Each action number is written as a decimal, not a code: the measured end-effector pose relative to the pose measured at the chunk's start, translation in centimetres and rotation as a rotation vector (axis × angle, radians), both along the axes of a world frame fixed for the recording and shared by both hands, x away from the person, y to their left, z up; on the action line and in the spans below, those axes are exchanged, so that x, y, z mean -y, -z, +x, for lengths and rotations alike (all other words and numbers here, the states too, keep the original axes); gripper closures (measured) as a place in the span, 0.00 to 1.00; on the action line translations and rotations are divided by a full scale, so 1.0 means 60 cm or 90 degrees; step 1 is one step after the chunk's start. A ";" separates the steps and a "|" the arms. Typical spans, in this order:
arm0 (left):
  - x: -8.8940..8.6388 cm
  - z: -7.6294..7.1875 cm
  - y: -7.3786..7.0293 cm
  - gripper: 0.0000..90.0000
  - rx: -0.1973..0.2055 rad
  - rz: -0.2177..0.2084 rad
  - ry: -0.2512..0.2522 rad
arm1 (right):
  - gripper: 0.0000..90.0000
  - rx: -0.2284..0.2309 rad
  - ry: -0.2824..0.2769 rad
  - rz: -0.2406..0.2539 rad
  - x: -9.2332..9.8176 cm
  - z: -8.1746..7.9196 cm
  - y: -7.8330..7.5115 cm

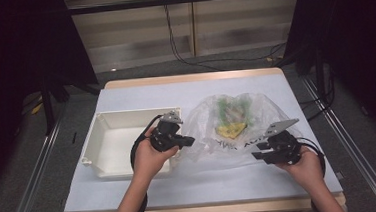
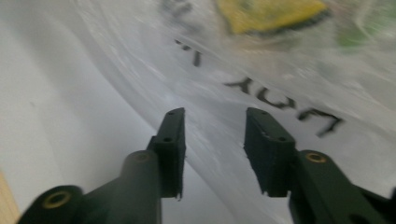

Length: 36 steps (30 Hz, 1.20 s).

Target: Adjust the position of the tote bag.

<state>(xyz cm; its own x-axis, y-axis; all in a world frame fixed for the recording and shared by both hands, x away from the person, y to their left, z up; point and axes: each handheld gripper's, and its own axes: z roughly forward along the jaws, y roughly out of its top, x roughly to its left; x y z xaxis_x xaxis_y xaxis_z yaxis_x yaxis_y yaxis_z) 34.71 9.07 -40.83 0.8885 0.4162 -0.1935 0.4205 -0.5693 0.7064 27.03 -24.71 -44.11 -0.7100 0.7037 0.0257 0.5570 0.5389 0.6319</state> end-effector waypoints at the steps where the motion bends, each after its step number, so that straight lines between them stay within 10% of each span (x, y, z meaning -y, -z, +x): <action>1: 0.000 0.000 0.000 1.00 -0.001 -0.001 0.001 | 0.58 -0.001 -0.002 0.001 -0.006 0.001 0.003; 16: 0.002 -0.007 0.003 1.00 -0.002 0.011 0.009 | 0.51 0.021 -0.090 -0.007 -0.080 0.018 0.029; 27: 0.008 -0.012 0.007 1.00 -0.007 0.018 0.013 | 1.00 -0.006 -0.088 -0.007 -0.090 0.027 0.051; 36: 0.015 -0.018 0.013 1.00 -0.019 0.035 0.027 | 1.00 -0.031 -0.082 -0.012 -0.073 0.019 0.047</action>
